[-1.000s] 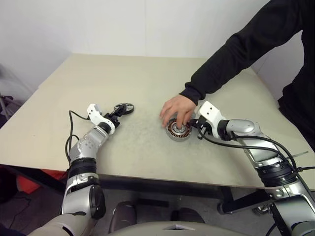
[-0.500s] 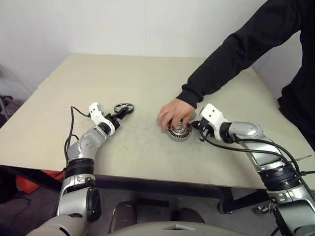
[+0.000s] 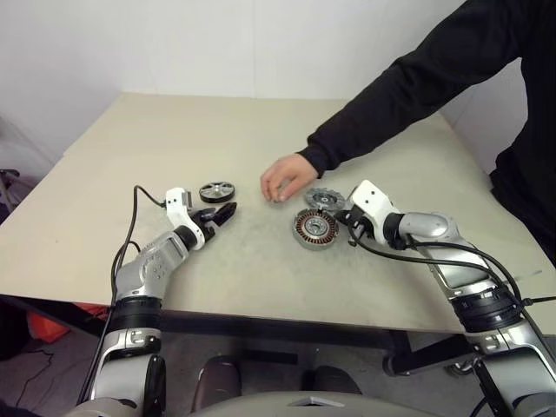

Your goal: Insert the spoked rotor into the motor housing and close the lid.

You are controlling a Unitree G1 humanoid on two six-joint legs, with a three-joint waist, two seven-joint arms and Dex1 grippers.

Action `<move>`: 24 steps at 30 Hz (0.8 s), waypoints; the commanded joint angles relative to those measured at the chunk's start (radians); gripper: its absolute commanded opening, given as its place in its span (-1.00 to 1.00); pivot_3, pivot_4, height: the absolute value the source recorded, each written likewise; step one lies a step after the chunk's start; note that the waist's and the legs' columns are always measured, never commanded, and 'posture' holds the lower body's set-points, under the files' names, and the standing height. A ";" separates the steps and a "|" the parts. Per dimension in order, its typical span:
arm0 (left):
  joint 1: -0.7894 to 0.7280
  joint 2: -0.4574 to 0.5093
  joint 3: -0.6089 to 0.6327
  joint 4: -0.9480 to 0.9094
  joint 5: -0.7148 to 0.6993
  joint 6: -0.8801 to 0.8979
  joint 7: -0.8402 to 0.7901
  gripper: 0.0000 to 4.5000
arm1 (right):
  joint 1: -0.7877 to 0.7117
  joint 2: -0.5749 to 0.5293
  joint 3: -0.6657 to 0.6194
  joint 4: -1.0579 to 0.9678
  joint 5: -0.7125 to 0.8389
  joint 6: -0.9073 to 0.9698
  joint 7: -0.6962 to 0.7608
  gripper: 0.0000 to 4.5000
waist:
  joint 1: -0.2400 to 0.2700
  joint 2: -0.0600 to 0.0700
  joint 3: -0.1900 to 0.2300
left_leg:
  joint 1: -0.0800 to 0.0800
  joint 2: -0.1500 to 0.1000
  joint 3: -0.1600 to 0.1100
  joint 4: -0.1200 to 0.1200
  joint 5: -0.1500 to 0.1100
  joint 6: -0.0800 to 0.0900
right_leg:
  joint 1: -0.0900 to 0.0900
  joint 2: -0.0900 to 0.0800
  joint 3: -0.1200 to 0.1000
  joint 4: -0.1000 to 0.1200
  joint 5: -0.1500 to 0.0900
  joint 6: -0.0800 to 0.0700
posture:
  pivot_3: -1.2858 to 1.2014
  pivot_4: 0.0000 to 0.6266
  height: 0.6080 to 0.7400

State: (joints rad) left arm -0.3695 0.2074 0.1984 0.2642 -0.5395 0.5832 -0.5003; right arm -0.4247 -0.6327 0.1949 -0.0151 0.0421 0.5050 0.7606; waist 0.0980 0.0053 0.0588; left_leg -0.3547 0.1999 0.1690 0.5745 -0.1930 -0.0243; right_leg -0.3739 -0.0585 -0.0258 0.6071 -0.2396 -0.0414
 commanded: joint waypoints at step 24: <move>0.015 0.099 -0.245 -0.105 0.272 -0.294 -0.156 0.97 | -0.007 0.008 0.004 0.001 -0.048 -0.046 0.012 -0.99 | -0.002 0.000 0.000 | -0.004 0.000 0.001 0.001 0.000 -0.001 | -0.003 0.000 0.000 0.001 0.000 0.000 | 0.03 -1.00 1.00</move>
State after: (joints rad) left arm -0.3310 0.3066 -0.0288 0.1686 -0.2988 0.3373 -0.6573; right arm -0.3958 -0.6070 0.2140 -0.0018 -0.0001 0.4659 0.7664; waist 0.0965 0.0056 0.0590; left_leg -0.3582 0.1998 0.1701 0.5759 -0.1925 -0.0250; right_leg -0.3773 -0.0586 -0.0257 0.6088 -0.2392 -0.0414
